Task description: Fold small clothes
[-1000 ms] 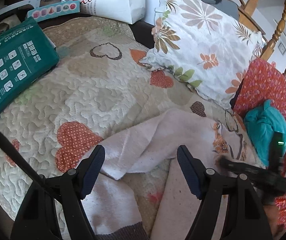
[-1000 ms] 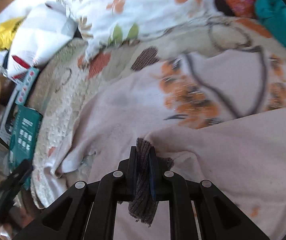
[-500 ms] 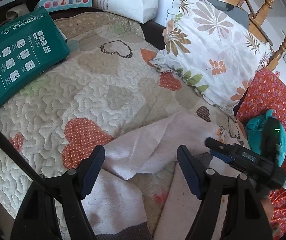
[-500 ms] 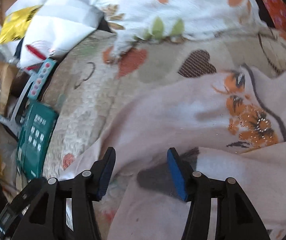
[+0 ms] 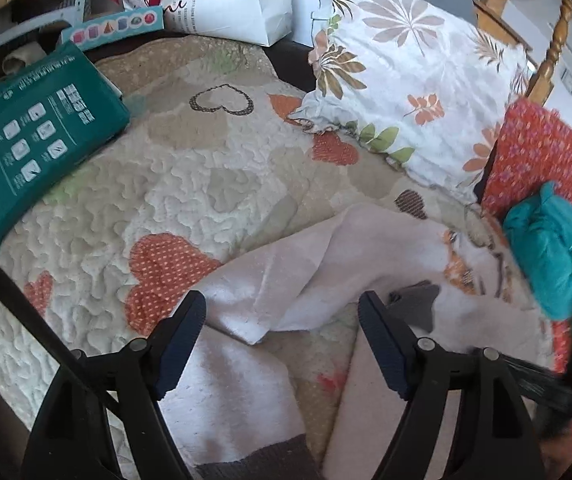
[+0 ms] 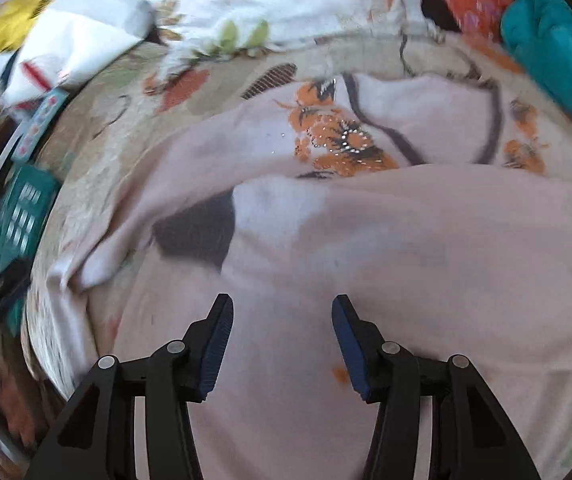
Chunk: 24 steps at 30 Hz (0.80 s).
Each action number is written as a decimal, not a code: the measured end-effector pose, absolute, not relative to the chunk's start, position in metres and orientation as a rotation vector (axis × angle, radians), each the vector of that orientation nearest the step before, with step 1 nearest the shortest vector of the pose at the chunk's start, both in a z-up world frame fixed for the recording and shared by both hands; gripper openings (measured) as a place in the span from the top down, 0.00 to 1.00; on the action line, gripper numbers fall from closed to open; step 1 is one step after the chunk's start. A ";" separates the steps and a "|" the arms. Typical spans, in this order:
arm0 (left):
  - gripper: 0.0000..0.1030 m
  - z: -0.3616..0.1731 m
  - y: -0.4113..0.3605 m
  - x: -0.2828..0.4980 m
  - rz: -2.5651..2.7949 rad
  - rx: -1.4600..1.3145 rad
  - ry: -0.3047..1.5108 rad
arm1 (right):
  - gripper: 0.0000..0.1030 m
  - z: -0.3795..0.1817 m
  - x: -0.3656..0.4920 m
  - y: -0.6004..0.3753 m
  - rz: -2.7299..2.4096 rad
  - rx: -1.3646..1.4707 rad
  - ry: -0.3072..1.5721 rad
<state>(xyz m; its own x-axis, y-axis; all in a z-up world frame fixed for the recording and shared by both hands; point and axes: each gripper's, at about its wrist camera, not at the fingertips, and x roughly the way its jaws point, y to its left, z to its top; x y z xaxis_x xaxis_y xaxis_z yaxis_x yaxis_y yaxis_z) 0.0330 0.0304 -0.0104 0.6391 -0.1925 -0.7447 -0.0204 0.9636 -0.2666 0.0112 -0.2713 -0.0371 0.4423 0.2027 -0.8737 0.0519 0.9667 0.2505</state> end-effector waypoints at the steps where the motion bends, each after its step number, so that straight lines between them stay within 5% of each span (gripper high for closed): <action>1: 0.25 -0.012 0.030 0.031 -0.092 -0.252 0.876 | 0.46 -0.032 0.001 -0.272 0.092 0.218 1.097; 12: 0.25 -0.012 0.017 -0.002 -0.051 -0.169 0.820 | 0.44 -0.013 -0.128 -0.369 -0.100 0.172 0.886; 24: 0.24 -0.013 0.037 -0.003 0.014 -0.228 0.858 | 0.41 -0.021 -0.158 -0.450 -0.257 0.429 0.811</action>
